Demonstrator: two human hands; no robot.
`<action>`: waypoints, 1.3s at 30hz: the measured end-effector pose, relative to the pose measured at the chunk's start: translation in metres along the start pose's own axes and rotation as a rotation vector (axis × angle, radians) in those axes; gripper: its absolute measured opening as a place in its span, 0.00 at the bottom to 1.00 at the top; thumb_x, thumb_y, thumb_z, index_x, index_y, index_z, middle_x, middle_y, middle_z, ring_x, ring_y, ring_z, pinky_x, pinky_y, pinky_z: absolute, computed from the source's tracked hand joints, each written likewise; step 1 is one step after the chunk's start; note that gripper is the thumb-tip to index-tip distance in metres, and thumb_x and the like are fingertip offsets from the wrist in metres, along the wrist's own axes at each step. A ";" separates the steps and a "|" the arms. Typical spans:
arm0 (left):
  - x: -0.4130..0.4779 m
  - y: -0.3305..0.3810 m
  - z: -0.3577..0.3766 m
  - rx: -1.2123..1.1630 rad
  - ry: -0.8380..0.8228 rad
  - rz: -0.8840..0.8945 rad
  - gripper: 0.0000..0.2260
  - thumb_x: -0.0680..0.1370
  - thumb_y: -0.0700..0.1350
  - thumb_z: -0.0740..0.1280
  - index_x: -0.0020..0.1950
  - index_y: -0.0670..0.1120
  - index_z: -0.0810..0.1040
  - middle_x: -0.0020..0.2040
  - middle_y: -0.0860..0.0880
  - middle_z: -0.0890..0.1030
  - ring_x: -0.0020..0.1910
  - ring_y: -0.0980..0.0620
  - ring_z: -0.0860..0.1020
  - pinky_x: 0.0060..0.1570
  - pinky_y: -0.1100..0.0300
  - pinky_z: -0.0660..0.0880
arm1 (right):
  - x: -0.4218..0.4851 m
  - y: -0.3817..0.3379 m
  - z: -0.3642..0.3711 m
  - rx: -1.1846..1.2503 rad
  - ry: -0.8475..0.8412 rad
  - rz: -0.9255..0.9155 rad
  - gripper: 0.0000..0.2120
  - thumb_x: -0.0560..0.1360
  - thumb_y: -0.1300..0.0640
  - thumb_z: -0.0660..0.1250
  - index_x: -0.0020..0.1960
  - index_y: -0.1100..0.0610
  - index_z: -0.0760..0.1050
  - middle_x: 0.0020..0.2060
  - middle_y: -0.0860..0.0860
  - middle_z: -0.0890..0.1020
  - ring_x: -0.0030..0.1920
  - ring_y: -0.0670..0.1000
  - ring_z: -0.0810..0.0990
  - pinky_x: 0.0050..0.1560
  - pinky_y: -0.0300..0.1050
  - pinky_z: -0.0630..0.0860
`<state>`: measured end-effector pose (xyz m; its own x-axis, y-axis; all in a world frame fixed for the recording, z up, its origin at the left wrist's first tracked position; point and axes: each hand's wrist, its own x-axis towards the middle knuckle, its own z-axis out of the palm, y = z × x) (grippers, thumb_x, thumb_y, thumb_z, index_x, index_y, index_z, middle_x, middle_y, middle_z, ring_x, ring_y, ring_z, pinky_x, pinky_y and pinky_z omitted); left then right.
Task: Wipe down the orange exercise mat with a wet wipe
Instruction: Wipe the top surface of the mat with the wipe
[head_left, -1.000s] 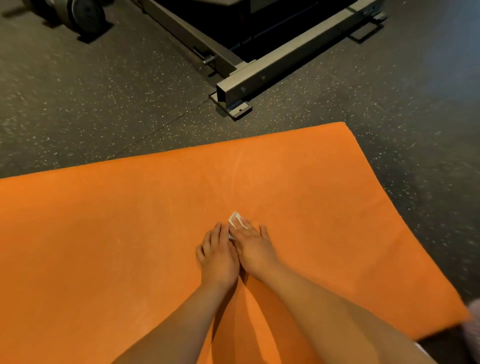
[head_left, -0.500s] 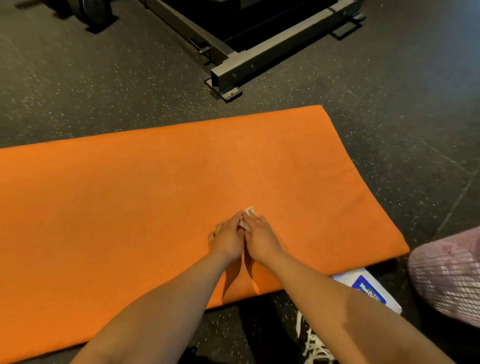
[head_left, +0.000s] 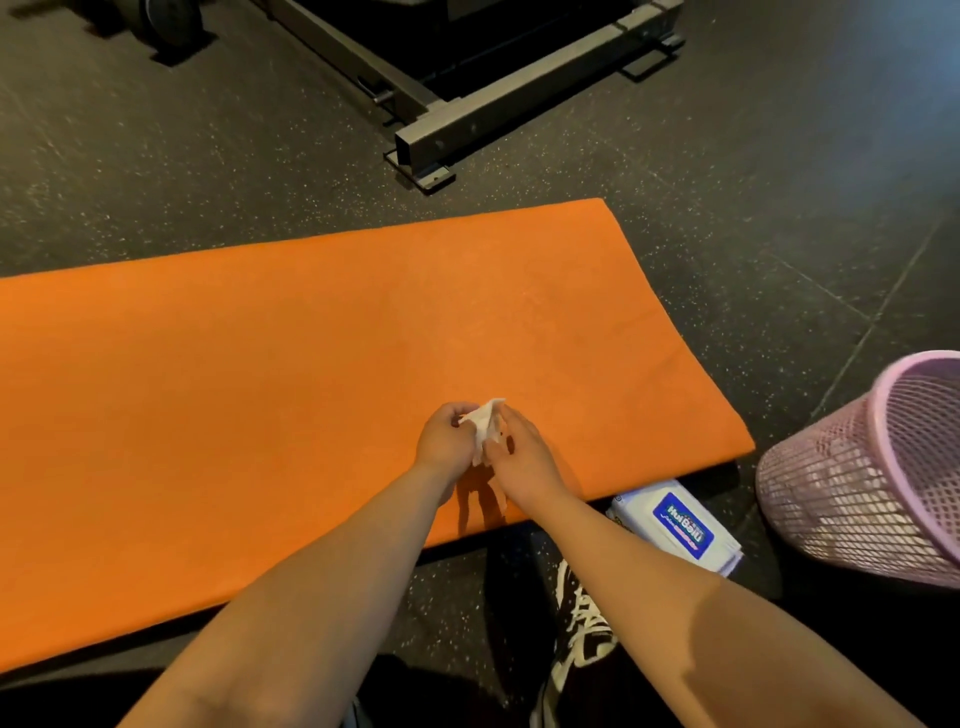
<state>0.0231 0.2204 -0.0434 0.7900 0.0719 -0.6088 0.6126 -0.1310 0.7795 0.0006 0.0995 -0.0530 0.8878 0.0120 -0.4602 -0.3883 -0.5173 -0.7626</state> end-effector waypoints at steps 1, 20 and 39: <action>-0.003 0.000 0.001 0.031 -0.015 -0.004 0.11 0.84 0.40 0.58 0.64 0.50 0.75 0.61 0.45 0.76 0.50 0.46 0.77 0.40 0.52 0.74 | -0.003 0.001 -0.001 0.046 0.006 0.024 0.26 0.84 0.54 0.59 0.81 0.49 0.59 0.80 0.50 0.60 0.78 0.53 0.61 0.75 0.54 0.65; -0.026 -0.027 0.032 0.358 -0.106 0.127 0.18 0.84 0.41 0.61 0.74 0.50 0.67 0.65 0.48 0.75 0.47 0.49 0.78 0.41 0.57 0.72 | -0.028 0.024 -0.027 -0.451 0.064 0.014 0.16 0.80 0.63 0.58 0.64 0.52 0.76 0.58 0.54 0.73 0.50 0.58 0.76 0.50 0.52 0.75; -0.034 -0.078 0.049 1.146 -0.121 0.464 0.24 0.75 0.49 0.68 0.70 0.56 0.69 0.76 0.52 0.64 0.74 0.45 0.61 0.70 0.49 0.59 | -0.045 0.077 -0.047 -0.832 -0.026 0.008 0.27 0.80 0.56 0.61 0.78 0.51 0.61 0.80 0.54 0.57 0.77 0.63 0.54 0.77 0.59 0.54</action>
<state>-0.0530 0.1797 -0.0906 0.8820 -0.2956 -0.3670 -0.1459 -0.9119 0.3837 -0.0579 0.0192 -0.0694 0.8757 0.0197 -0.4825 -0.0764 -0.9809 -0.1788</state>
